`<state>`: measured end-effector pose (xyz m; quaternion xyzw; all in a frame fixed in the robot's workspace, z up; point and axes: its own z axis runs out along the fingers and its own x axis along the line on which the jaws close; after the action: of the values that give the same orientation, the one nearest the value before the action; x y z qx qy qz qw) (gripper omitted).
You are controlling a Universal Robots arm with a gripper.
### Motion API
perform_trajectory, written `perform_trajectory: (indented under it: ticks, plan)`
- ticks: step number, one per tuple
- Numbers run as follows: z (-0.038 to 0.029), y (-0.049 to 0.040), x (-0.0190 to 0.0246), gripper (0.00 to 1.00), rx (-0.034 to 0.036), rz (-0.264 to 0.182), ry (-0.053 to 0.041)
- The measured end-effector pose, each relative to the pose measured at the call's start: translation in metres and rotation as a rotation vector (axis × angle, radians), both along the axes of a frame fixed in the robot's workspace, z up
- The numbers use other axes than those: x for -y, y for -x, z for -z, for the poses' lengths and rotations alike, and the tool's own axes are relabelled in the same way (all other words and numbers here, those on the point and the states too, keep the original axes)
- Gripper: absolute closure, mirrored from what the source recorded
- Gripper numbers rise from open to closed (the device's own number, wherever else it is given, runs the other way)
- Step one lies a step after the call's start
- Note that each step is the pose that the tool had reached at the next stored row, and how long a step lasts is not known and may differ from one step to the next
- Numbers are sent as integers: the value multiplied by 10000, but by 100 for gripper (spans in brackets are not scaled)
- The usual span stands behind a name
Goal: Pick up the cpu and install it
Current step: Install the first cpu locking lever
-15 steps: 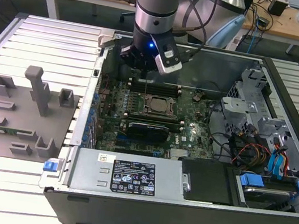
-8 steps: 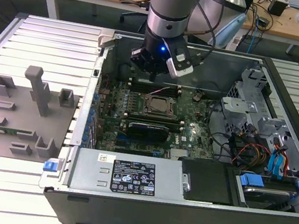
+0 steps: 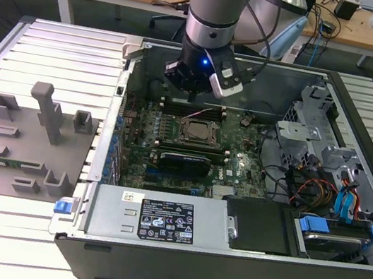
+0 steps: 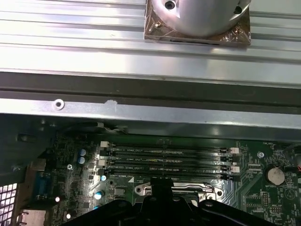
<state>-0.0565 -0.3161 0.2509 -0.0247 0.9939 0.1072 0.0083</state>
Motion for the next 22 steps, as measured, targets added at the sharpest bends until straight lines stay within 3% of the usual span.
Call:
perform_trajectory:
  ticks: [4,13,22]
  plan:
    - [90,-7,0,89,1,1,-1]
    - [209,-18,1,89,-6,132,20]
    - [295,-167,-5,89,-28,619,55]
